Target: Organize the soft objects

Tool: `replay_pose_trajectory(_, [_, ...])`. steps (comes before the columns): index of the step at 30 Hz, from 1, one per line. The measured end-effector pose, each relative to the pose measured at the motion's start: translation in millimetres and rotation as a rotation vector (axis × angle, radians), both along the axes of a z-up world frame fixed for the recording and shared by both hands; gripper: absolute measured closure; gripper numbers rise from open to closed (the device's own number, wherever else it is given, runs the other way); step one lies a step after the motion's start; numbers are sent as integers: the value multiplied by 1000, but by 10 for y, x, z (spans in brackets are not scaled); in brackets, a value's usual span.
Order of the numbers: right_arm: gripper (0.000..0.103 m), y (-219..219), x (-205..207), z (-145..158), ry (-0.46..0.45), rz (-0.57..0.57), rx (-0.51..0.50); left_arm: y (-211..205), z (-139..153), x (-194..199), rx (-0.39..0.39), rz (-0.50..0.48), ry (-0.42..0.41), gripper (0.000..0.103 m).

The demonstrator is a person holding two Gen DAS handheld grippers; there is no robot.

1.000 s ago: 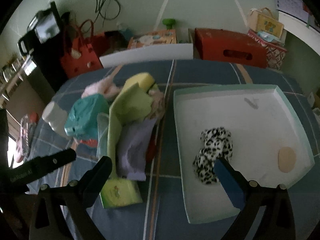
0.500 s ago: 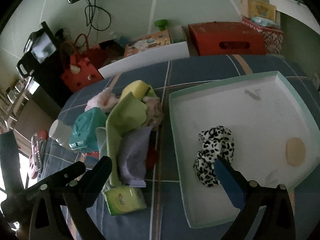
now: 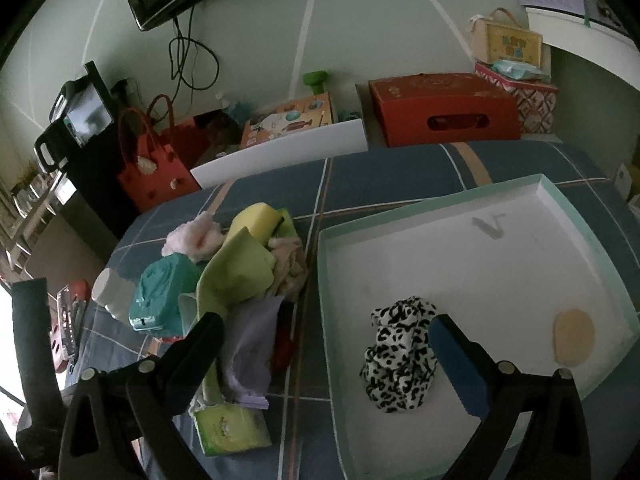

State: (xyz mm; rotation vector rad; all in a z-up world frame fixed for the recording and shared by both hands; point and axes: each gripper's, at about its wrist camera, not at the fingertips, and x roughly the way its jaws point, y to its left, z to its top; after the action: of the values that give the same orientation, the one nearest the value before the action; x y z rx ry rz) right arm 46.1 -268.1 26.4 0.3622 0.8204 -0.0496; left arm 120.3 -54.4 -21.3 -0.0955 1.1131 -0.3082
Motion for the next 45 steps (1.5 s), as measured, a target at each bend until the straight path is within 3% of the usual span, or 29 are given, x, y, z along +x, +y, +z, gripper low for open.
replay_pose_trajectory(7, [0,-30,34,-9,-8,36,56,-3,24,24,-25,-2,-14,49])
replay_pose_trajectory(25, [3,188,74,-86,-12,129,87,-29,8,100,-67,-20,-10,77])
replay_pose_trajectory(35, [28,316,127,-121,-12,177,95,-92,-62,155,-73,-20,23,81])
replay_pose_trajectory(39, [40,390,199,-147,-19,210,116,-134,-77,161,-72,-28,28,91])
replay_pose_trajectory(45, [56,547,295,-180,-21,266,147,-92,-120,152,-82,-14,47,95])
